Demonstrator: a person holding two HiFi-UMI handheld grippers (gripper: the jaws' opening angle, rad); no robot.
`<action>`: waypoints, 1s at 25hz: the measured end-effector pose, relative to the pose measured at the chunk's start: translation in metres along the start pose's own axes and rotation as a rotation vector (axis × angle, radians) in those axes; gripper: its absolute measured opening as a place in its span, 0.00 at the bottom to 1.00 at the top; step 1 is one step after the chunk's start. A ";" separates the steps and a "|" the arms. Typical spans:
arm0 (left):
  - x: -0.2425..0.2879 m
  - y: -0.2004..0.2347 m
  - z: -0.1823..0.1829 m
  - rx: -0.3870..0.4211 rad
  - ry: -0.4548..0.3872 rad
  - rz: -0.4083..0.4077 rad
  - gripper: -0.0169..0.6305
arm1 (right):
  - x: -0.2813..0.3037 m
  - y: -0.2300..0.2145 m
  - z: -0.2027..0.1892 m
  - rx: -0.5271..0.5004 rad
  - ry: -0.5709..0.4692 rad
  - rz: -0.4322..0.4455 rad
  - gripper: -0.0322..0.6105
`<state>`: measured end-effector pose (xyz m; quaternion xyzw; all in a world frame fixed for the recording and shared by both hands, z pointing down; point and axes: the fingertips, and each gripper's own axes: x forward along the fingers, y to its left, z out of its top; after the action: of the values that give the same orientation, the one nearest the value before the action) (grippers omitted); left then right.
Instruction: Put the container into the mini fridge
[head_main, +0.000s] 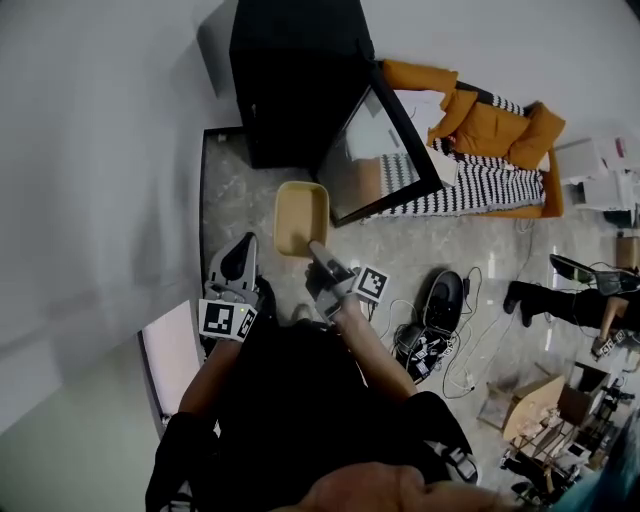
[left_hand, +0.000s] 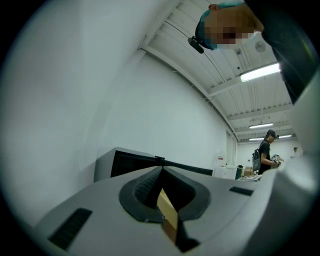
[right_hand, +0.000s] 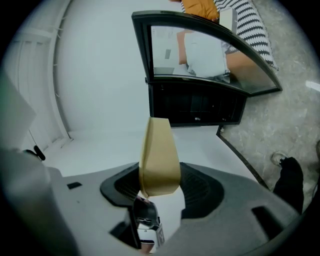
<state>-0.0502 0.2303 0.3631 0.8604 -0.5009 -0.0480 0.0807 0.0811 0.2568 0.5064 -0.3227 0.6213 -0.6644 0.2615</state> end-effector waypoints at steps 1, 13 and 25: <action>0.007 0.008 0.003 0.000 -0.003 -0.007 0.03 | 0.010 0.002 0.003 -0.001 -0.004 0.003 0.38; 0.073 0.099 0.025 -0.012 -0.012 -0.072 0.03 | 0.116 0.004 0.040 0.000 -0.085 0.010 0.38; 0.142 0.124 0.017 -0.010 0.014 -0.082 0.03 | 0.177 -0.028 0.099 0.005 -0.103 -0.032 0.38</action>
<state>-0.0884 0.0451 0.3693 0.8801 -0.4643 -0.0477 0.0866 0.0417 0.0618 0.5548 -0.3659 0.6002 -0.6524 0.2831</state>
